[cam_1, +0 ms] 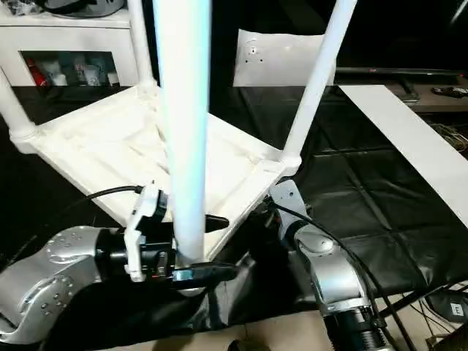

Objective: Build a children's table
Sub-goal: Rotate table base

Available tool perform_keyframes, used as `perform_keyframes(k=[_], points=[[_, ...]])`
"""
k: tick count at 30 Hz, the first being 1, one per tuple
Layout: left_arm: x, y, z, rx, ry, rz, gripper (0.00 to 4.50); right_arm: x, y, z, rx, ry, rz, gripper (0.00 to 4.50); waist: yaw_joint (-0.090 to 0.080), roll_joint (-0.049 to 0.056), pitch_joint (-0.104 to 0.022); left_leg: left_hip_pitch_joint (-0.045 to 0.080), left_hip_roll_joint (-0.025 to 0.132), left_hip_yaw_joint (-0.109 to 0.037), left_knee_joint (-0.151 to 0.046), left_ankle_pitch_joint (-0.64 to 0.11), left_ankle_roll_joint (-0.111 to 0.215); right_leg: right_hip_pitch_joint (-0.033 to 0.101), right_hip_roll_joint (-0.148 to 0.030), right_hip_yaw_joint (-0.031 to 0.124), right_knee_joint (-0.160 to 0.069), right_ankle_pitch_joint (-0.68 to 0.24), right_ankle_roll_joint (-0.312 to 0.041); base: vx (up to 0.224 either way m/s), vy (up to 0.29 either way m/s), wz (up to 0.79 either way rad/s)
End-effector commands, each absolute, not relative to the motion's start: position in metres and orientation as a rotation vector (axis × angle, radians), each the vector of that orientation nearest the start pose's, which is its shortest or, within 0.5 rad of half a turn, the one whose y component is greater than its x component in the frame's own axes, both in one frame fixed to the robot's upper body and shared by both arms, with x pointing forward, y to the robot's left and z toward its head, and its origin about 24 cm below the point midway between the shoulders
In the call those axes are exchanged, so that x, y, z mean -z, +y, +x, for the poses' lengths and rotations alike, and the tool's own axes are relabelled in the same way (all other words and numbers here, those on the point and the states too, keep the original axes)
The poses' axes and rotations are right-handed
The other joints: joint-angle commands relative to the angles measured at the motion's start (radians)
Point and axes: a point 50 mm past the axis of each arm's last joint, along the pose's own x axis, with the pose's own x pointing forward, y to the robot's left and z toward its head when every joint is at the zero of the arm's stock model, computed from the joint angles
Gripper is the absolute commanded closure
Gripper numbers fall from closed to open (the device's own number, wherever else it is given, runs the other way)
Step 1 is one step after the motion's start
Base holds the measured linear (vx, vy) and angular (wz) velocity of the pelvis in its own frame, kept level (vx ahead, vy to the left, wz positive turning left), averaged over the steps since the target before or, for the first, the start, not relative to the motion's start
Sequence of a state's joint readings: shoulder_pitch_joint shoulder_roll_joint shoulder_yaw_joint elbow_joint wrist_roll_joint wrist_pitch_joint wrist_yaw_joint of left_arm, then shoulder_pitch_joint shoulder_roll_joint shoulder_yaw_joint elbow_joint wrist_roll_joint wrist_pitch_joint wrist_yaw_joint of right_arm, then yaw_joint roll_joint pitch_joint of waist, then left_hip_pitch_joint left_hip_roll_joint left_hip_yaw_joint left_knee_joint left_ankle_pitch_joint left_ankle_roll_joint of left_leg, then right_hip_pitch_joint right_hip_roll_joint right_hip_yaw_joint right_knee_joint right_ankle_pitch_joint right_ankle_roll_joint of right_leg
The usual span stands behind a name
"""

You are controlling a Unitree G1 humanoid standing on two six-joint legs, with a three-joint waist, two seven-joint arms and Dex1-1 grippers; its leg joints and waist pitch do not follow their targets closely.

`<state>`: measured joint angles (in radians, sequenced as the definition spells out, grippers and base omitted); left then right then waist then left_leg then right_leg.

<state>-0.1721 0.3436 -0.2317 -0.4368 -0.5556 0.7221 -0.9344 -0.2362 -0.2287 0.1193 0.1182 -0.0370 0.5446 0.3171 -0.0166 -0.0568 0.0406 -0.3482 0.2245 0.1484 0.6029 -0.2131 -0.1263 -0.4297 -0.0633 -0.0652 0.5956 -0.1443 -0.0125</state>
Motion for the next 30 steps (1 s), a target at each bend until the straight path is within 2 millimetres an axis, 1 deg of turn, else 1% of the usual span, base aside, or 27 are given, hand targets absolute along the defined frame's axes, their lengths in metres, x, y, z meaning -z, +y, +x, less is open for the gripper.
perform_keyframes(k=[1, 2, 3, 4, 5, 7, 8, 9, 11, 12, 13, 16, 17, 18, 19, 20, 21, 22, 24, 25, 26, 28, 29, 30], points=[[-0.125, 0.068, 0.210, 1.511, 0.167, -0.175, 0.05, -0.037, -0.143, 0.292, -0.405, 0.435, -0.240, 0.00, 0.003, 0.008, -0.051, -0.012, -0.013, 0.021, -0.071, -0.224, 0.001, 0.061, -0.032, 0.032, -0.076, -0.415, -0.068, 0.000, 0.000, 0.00], [-0.129, 0.064, 0.211, 1.519, 0.148, -0.184, 0.05, -0.037, -0.138, 0.294, -0.424, 0.429, -0.247, 0.00, 0.002, 0.006, -0.051, -0.013, -0.013, 0.021, -0.071, -0.220, 0.001, 0.061, -0.032, 0.032, -0.075, -0.410, -0.068, 0.000, 0.000, 0.00], [-0.130, 0.063, 0.211, 1.522, 0.143, -0.188, 0.05, -0.038, -0.136, 0.294, -0.430, 0.428, -0.250, 0.00, 0.001, 0.007, -0.053, -0.014, -0.013, 0.021, -0.070, -0.212, -0.001, 0.062, -0.032, 0.032, -0.073, -0.397, -0.073, 0.000, 0.000, 0.00], [-0.134, 0.058, 0.213, 1.523, 0.122, -0.192, 0.05, -0.038, -0.130, 0.297, -0.444, 0.423, -0.247, 0.00, -0.001, 0.004, -0.052, -0.017, -0.015, 0.021, -0.070, -0.208, 0.000, 0.064, -0.032, 0.032, -0.072, -0.392, -0.075, 0.000, 0.000, 0.00], [-0.135, 0.056, 0.214, 1.522, 0.117, -0.190, 0.05, -0.039, -0.127, 0.298, -0.447, 0.421, -0.242, 0.00, -0.002, 0.005, -0.053, -0.017, -0.015, 0.020, -0.070, -0.206, -0.001, 0.064, -0.032, 0.032, -0.071, -0.391, -0.077, 0.000, 0.000, 0.00], [-0.136, 0.053, 0.216, 1.519, 0.108, -0.190, 0.05, -0.039, -0.119, 0.303, -0.464, 0.412, -0.239, 0.00, -0.005, 0.001, -0.056, -0.022, -0.017, 0.022, -0.066, -0.180, 0.001, 0.068, -0.033, 0.032, -0.069, -0.375, -0.074, 0.000, 0.000, 0.00], [-0.136, 0.051, 0.216, 1.516, 0.106, -0.190, 0.05, -0.039, -0.116, 0.305, -0.471, 0.408, -0.239, 0.00, -0.006, 0.001, -0.057, -0.023, -0.017, 0.022, -0.065, -0.174, 0.001, 0.069, -0.032, 0.033, -0.068, -0.369, -0.074, 0.000, 0.000, 0.00], [-0.136, 0.050, 0.217, 1.514, 0.104, -0.191, 0.05, -0.040, -0.112, 0.307, -0.480, 0.404, -0.240, 0.00, -0.007, 0.002, -0.058, -0.022, -0.017, 0.024, -0.063, -0.164, 0.003, 0.066, -0.032, 0.033, -0.068, -0.354, -0.079, 0.000, 0.000, 0.00], [-0.135, 0.049, 0.219, 1.503, 0.100, -0.186, 0.05, -0.040, -0.103, 0.311, -0.499, 0.396, -0.236, 0.00, -0.010, 0.003, -0.058, -0.021, -0.017, 0.024, -0.064, -0.163, 0.002, 0.067, -0.030, 0.033, -0.066, -0.344, -0.088, 0.000, 0.000, 0.00], [-0.135, 0.049, 0.219, 1.503, 0.100, -0.186, 0.05, -0.040, -0.103, 0.311, -0.500, 0.396, -0.236, 0.00, -0.009, -0.002, -0.058, -0.020, -0.017, 0.024, -0.063, -0.164, 0.005, 0.066, -0.030, 0.032, -0.068, -0.343, -0.088, 0.000, 0.000, 0.00], [-0.135, 0.048, 0.222, 1.487, 0.095, -0.178, 0.05, -0.040, -0.092, 0.315, -0.530, 0.389, -0.234, 0.00, -0.012, 0.003, -0.059, -0.020, -0.015, 0.023, -0.064, -0.164, 0.004, 0.066, -0.031, 0.032, -0.063, -0.328, -0.099, 0.000, 0.000, 0.00], [-0.135, 0.049, 0.227, 1.457, 0.084, -0.166, 0.05, -0.040, -0.078, 0.322, -0.564, 0.381, -0.239, 0.00, -0.021, 0.005, -0.057, -0.019, -0.015, 0.021, -0.065, -0.186, 0.001, 0.066, -0.032, 0.030, -0.064, -0.338, -0.112, 0.000, 0.000, 0.00], [-0.135, 0.049, 0.229, 1.445, 0.079, -0.156, 0.05, -0.040, -0.075, 0.323, -0.570, 0.378, -0.239, 0.00, -0.023, 0.005, -0.057, -0.017, -0.015, 0.023, -0.063, -0.196, 0.001, 0.065, -0.032, 0.030, -0.067, -0.349, -0.110, 0.000, 0.000, 0.00], [-0.135, 0.049, 0.231, 1.433, 0.075, -0.148, 0.05, -0.041, -0.073, 0.325, -0.573, 0.377, -0.238, 0.00, -0.023, 0.002, -0.057, -0.018, -0.015, 0.022, -0.063, -0.195, 0.002, 0.065, -0.032, 0.030, -0.067, -0.352, -0.108, 0.000, 0.000, 0.00], [-0.135, 0.049, 0.235, 1.410, 0.068, -0.143, 0.05, -0.041, -0.068, 0.327, -0.581, 0.372, -0.236, 0.00, -0.025, 0.003, -0.057, -0.019, -0.014, 0.021, -0.064, -0.192, 0.003, 0.065, -0.033, 0.030, -0.065, -0.351, -0.111, 0.000, 0.000, 0.00], [-0.135, 0.050, 0.238, 1.395, 0.063, -0.138, 0.05, -0.042, -0.065, 0.328, -0.586, 0.369, -0.234, 0.00, -0.025, 0.006, -0.057, -0.018, -0.014, 0.022, -0.063, -0.193, 0.002, 0.065, -0.033, 0.030, -0.066, -0.351, -0.112, 0.000, 0.000, 0.00], [-0.135, 0.050, 0.240, 1.381, 0.058, -0.133, 0.05, -0.042, -0.063, 0.329, -0.589, 0.367, -0.232, 0.00, -0.027, 0.005, -0.058, -0.017, -0.014, 0.022, -0.063, -0.196, 0.003, 0.064, -0.032, 0.030, -0.066, -0.350, -0.115, 0.000, 0.000, 0.00], [-0.135, 0.051, 0.245, 1.351, 0.050, -0.120, 0.05, -0.042, -0.059, 0.331, -0.593, 0.364, -0.228, 0.00, -0.026, 0.007, -0.058, -0.016, -0.014, 0.022, -0.063, -0.197, 0.002, 0.064, -0.032, 0.030, -0.065, -0.347, -0.116, 0.000, 0.000, 0.00], [-0.135, 0.052, 0.250, 1.320, 0.036, -0.105, 0.05, -0.043, -0.055, 0.334, -0.597, 0.358, -0.226, 0.00, -0.026, 0.007, -0.059, -0.016, -0.014, 0.021, -0.063, -0.197, 0.003, 0.064, -0.033, 0.031, -0.064, -0.341, -0.121, 0.000, 0.000, 0.00], [-0.133, 0.053, 0.255, 1.285, 0.030, -0.087, 0.05, -0.042, -0.052, 0.336, -0.597, 0.353, -0.220, 0.00, -0.025, 0.012, -0.059, -0.016, -0.013, 0.021, -0.063, -0.192, 0.001, 0.065, -0.035, 0.032, -0.061, -0.325, -0.130, 0.000, 0.000, 0.00], [-0.133, 0.053, 0.258, 1.267, 0.030, -0.076, 0.05, -0.042, -0.051, 0.337, -0.595, 0.351, -0.216, 0.00, -0.026, 0.011, -0.060, -0.017, -0.013, 0.021, -0.063, -0.190, 0.001, 0.065, -0.034, 0.032, -0.061, -0.319, -0.133, 0.000, 0.000, 0.00], [-0.132, 0.053, 0.264, 1.233, 0.026, -0.064, 0.05, -0.043, -0.046, 0.338, -0.611, 0.331, -0.181, 0.00, -0.026, 0.014, -0.060, -0.013, -0.013, 0.022, -0.063, -0.193, 0.002, 0.064, -0.033, 0.031, -0.060, -0.298, -0.145, 0.000, 0.000, 0.00], [-0.132, 0.053, 0.266, 1.223, 0.025, -0.066, 0.05, -0.043, -0.045, 0.338, -0.610, 0.326, -0.169, 0.00, -0.025, 0.013, -0.061, -0.014, -0.013, 0.022, -0.062, -0.190, 0.002, 0.066, -0.034, 0.032, -0.058, -0.289, -0.149, 0.000, 0.000, 0.00], [-0.132, 0.053, 0.266, 1.223, 0.025, -0.066, 0.05, -0.043, -0.045, 0.338, -0.610, 0.326, -0.169, 0.00, -0.024, 0.014, -0.061, -0.016, -0.012, 0.021, -0.063, -0.187, 0.002, 0.068, -0.035, 0.032, -0.056, -0.281, -0.152, 0.000, 0.000, 0.00]])
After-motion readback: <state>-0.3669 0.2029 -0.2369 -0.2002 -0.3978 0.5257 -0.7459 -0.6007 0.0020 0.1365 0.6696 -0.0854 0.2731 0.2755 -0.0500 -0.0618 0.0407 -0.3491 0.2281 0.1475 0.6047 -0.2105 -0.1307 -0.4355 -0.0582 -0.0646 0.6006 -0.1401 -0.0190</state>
